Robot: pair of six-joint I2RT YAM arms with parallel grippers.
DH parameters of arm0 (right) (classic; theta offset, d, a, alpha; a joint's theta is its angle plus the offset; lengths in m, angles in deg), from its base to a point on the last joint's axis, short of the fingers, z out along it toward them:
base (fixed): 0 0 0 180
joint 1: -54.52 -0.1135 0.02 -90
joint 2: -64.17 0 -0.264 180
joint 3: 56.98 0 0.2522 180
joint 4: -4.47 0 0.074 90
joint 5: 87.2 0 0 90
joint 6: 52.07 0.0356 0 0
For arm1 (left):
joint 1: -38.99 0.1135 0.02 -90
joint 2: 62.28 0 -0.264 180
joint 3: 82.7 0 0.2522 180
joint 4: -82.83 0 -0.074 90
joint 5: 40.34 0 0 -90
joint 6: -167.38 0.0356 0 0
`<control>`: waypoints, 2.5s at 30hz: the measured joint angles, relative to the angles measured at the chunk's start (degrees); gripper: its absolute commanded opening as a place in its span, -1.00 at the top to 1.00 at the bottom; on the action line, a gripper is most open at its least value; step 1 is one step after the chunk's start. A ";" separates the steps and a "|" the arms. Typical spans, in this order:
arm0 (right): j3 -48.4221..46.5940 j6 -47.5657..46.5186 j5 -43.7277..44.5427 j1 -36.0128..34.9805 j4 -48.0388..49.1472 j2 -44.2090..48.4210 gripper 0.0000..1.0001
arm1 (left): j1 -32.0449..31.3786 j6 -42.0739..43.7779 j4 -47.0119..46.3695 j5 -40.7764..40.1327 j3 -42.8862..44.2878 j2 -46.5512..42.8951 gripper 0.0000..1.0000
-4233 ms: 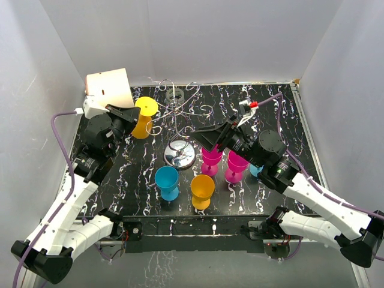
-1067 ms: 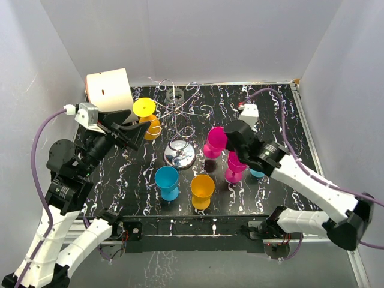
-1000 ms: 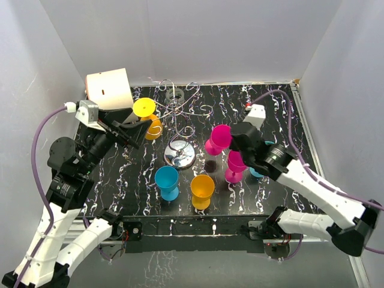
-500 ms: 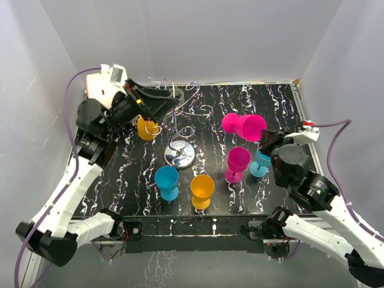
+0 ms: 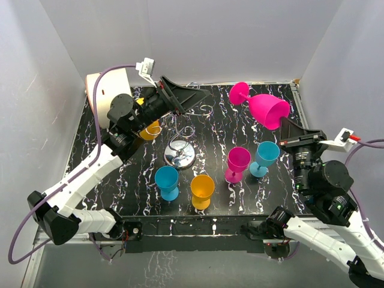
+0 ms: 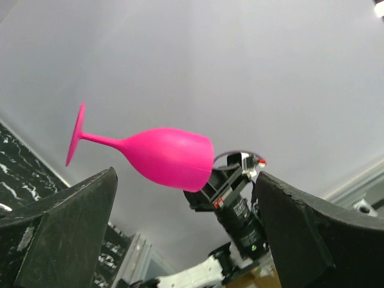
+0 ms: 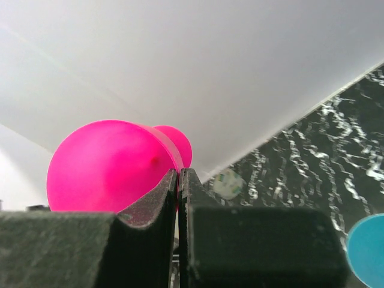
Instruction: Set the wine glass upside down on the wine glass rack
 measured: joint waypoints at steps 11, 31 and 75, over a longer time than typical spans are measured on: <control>-3.26 1.14 -6.19 0.00 11.93 -3.08 1.00 | -3.91 -9.09 -2.95 -9.68 0.98 3.23 -0.97; -3.41 6.80 -16.68 0.00 22.01 -11.69 1.00 | -8.00 -13.22 -5.11 -20.57 4.13 6.51 -0.10; -0.42 4.81 -35.80 0.31 14.60 -10.08 -0.30 | -8.35 7.13 -15.23 -30.56 0.68 -1.75 1.00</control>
